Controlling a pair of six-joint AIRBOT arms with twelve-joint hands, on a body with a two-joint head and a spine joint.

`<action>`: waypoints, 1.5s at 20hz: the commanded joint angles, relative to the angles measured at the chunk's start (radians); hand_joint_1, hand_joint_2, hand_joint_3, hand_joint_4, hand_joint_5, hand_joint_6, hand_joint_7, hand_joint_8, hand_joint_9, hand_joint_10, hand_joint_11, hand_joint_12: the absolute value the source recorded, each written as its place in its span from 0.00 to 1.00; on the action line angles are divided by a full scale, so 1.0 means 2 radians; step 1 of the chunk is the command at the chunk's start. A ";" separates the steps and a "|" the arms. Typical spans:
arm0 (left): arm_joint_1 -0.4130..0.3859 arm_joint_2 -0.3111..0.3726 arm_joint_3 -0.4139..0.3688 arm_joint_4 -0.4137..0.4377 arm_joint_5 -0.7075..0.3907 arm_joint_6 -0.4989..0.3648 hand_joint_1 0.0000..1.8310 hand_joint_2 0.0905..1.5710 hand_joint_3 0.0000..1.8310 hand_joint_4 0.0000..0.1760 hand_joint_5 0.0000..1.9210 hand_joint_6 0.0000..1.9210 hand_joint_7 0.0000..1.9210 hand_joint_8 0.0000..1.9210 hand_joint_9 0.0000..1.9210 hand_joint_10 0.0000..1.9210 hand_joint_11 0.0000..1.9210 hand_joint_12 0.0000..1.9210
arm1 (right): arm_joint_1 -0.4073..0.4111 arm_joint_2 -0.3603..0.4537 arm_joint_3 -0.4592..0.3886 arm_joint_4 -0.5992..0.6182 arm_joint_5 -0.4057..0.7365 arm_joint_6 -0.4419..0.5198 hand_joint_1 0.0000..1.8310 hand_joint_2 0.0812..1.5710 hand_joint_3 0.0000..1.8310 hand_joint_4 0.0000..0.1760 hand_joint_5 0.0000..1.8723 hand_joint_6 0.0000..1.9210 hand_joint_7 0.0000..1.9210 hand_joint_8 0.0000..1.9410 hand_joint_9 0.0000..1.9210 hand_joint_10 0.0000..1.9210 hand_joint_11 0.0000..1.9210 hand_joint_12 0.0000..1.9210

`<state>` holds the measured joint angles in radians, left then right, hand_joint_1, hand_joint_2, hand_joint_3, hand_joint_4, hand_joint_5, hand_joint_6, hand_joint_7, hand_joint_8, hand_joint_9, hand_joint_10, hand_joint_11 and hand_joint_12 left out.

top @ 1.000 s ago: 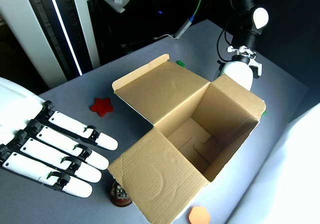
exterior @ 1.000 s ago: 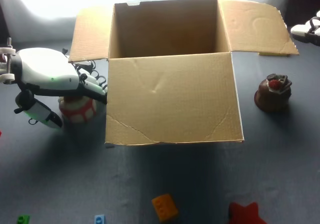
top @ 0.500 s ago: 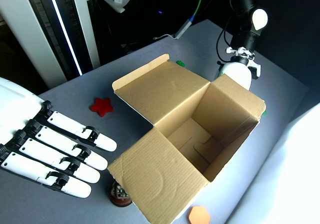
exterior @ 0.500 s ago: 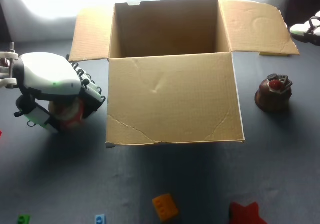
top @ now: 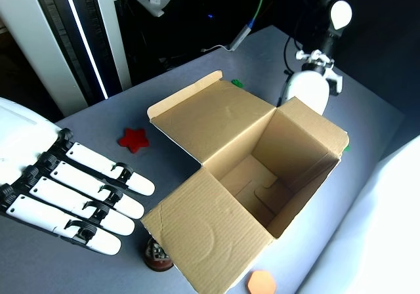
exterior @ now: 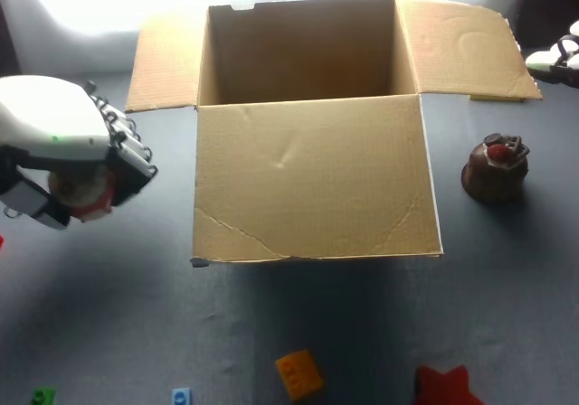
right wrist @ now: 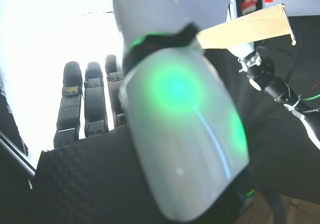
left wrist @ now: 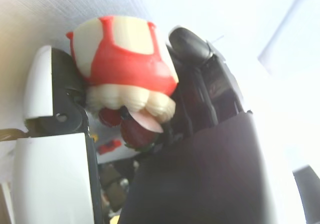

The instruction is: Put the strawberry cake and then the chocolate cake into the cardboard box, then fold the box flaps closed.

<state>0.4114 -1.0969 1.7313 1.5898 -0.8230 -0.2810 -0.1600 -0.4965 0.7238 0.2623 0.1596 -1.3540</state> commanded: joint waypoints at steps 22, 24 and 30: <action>-0.281 0.070 -0.028 0.210 -0.142 -0.160 0.71 0.80 0.00 0.00 0.36 0.76 0.31 0.78 0.33 0.86 0.21 0.92 | 0.005 0.006 0.001 -0.001 0.063 -0.009 0.66 0.68 0.00 0.24 0.01 0.00 0.06 0.00 0.04 0.00 0.00 0.10; -0.294 0.062 -0.027 0.219 -0.145 -0.164 0.71 0.81 0.00 0.00 0.36 0.73 0.29 0.82 0.32 0.88 0.20 0.94 | 0.005 0.006 0.001 -0.001 0.063 -0.009 0.66 0.68 0.00 0.19 0.00 0.00 0.04 0.00 0.04 0.00 0.00 0.03; -0.316 0.024 -0.024 0.242 -0.155 -0.178 0.71 0.81 0.00 0.00 0.35 0.74 0.31 0.82 0.32 0.85 0.21 0.92 | 0.005 0.006 0.000 -0.001 0.063 -0.010 0.67 0.67 0.00 0.17 0.01 0.00 0.03 0.00 0.04 0.00 0.00 0.13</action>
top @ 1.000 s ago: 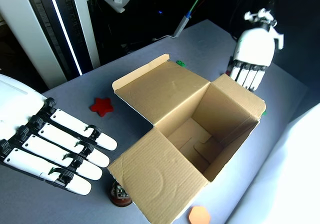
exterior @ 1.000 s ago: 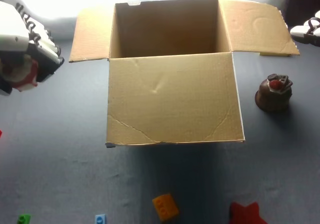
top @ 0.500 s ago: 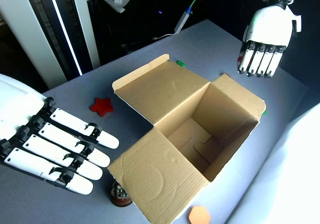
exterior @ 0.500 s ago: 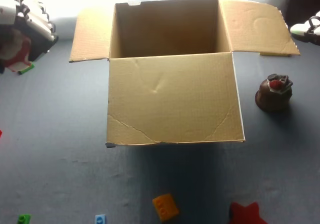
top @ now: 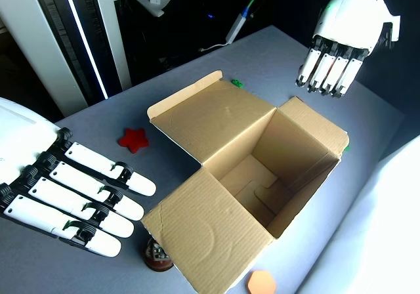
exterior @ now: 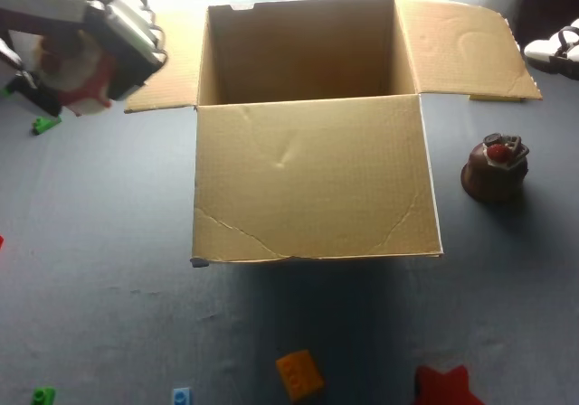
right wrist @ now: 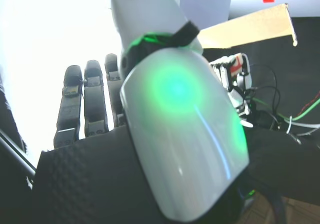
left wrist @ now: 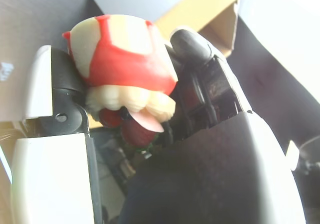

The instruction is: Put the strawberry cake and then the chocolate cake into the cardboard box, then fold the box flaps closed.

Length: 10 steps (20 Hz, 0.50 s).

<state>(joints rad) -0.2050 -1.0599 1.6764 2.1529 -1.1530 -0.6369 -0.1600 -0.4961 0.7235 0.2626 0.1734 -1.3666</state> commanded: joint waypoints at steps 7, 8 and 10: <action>-0.015 -0.053 0.023 -0.035 -0.003 -0.011 0.72 0.81 0.00 0.00 0.36 0.69 0.29 0.88 0.32 0.88 0.24 0.93 | 0.005 0.006 0.000 -0.001 0.056 -0.004 0.67 0.67 0.00 0.17 0.04 0.01 0.07 0.00 0.06 0.01 0.00 0.15; -0.015 -0.061 0.027 -0.035 -0.003 -0.011 0.72 0.81 0.00 0.00 0.35 0.69 0.29 0.89 0.32 0.88 0.23 0.94 | 0.005 0.006 0.000 -0.001 0.056 -0.004 0.68 0.67 0.00 0.17 0.05 0.01 0.07 0.00 0.06 0.00 0.00 0.14; -0.015 -0.080 0.031 -0.031 -0.004 -0.012 0.71 0.81 0.00 0.00 0.35 0.73 0.31 0.84 0.32 0.87 0.24 0.93 | 0.005 0.006 0.000 -0.001 0.056 -0.004 0.67 0.67 0.00 0.14 0.03 0.00 0.06 0.00 0.06 0.00 0.00 0.14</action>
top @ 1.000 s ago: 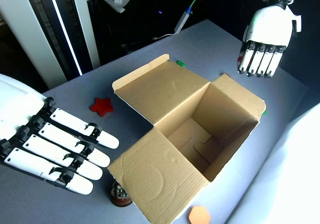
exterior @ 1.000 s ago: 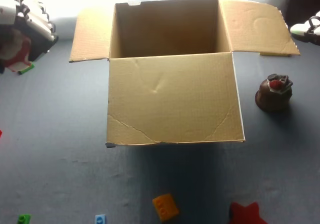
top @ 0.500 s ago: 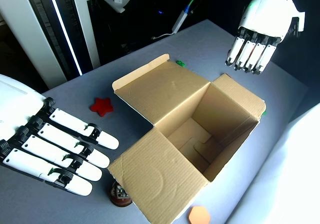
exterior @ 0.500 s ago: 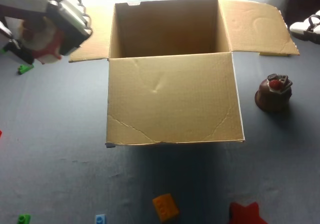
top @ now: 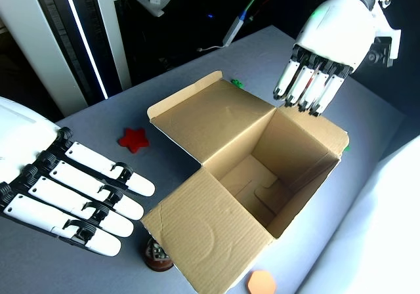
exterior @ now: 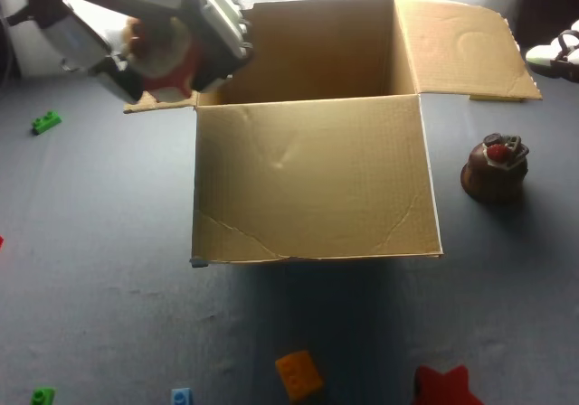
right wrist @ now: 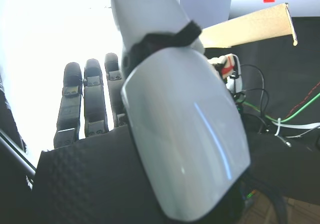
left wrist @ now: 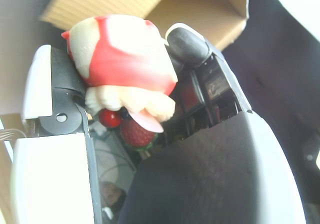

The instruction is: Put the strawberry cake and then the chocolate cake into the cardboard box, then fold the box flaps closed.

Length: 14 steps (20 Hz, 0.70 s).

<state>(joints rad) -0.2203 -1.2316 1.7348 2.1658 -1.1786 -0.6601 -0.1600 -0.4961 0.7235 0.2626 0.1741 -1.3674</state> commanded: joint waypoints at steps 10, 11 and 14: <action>0.005 -0.063 0.026 -0.021 0.010 -0.002 0.71 0.80 0.00 0.00 0.35 0.71 0.32 0.82 0.33 0.86 0.25 0.92 | 0.005 0.006 0.000 -0.001 0.058 -0.004 0.68 0.66 0.00 0.16 0.04 0.00 0.05 0.00 0.04 0.00 0.00 0.12; 0.008 -0.070 0.033 -0.018 0.010 -0.001 0.71 0.80 0.00 0.00 0.36 0.71 0.32 0.83 0.32 0.85 0.25 0.91 | 0.005 0.006 0.000 -0.001 0.058 -0.004 0.68 0.66 0.00 0.14 0.04 0.00 0.05 0.00 0.04 0.00 0.00 0.12; 0.014 -0.090 0.061 -0.015 0.013 0.002 0.71 0.81 0.00 0.00 0.35 0.71 0.30 0.86 0.32 0.87 0.25 0.92 | 0.005 0.006 0.000 -0.001 0.059 -0.004 0.69 0.66 0.00 0.12 0.05 0.00 0.06 0.00 0.05 0.00 0.00 0.13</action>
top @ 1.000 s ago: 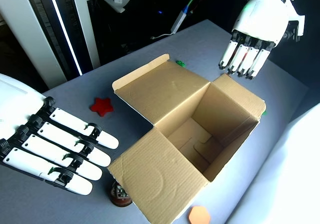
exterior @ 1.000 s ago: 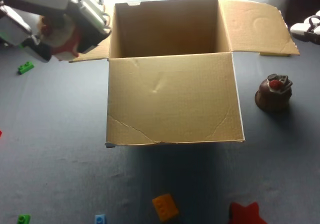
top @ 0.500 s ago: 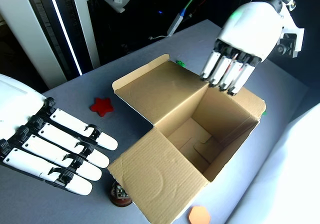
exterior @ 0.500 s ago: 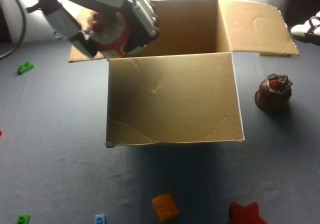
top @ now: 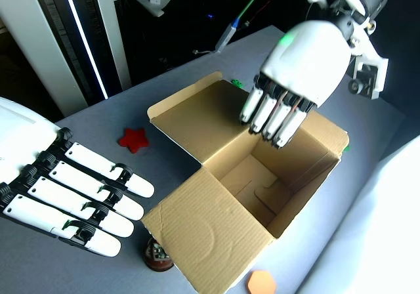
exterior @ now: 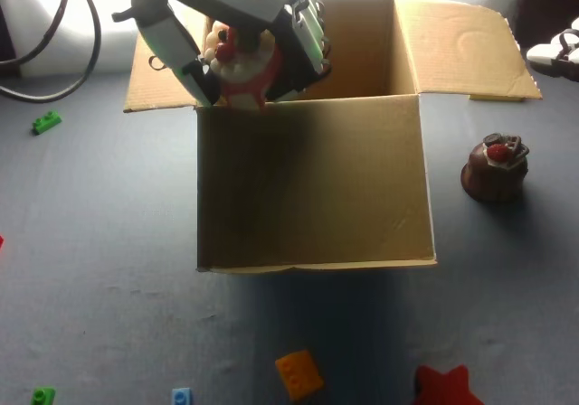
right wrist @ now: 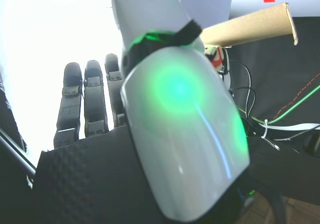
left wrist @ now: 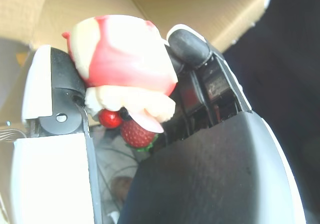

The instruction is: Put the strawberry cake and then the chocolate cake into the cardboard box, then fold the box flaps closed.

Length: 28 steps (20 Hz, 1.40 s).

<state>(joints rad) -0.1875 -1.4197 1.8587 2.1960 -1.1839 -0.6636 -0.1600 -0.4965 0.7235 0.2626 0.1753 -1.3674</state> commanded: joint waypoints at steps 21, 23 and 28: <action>0.006 -0.031 0.049 -0.013 0.028 0.019 0.70 0.74 0.00 0.00 0.27 0.33 0.29 0.27 0.27 0.42 0.14 0.75 | 0.004 0.003 -0.001 -0.001 0.064 -0.004 0.67 0.67 0.00 0.11 0.03 0.00 0.08 0.00 0.06 0.00 0.00 0.19; 0.006 -0.030 0.049 -0.013 0.029 0.019 0.63 0.74 0.00 0.00 0.28 0.09 0.27 0.04 0.27 0.19 0.07 0.69 | 0.004 0.003 -0.001 -0.001 0.064 -0.005 0.66 0.68 0.00 0.12 0.03 0.00 0.08 0.00 0.05 0.00 0.00 0.18; -0.003 -0.032 0.057 -0.005 0.033 0.023 0.53 0.72 0.00 0.04 0.16 0.00 0.14 0.00 0.15 0.00 0.00 0.53 | 0.004 0.003 -0.001 -0.001 0.065 -0.005 0.66 0.68 0.00 0.17 0.02 0.00 0.09 0.00 0.05 0.00 0.00 0.16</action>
<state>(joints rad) -0.1787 -1.4921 1.9682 2.2490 -1.1515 -0.6239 -0.1600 -0.5034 0.7216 0.2626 0.1822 -1.3685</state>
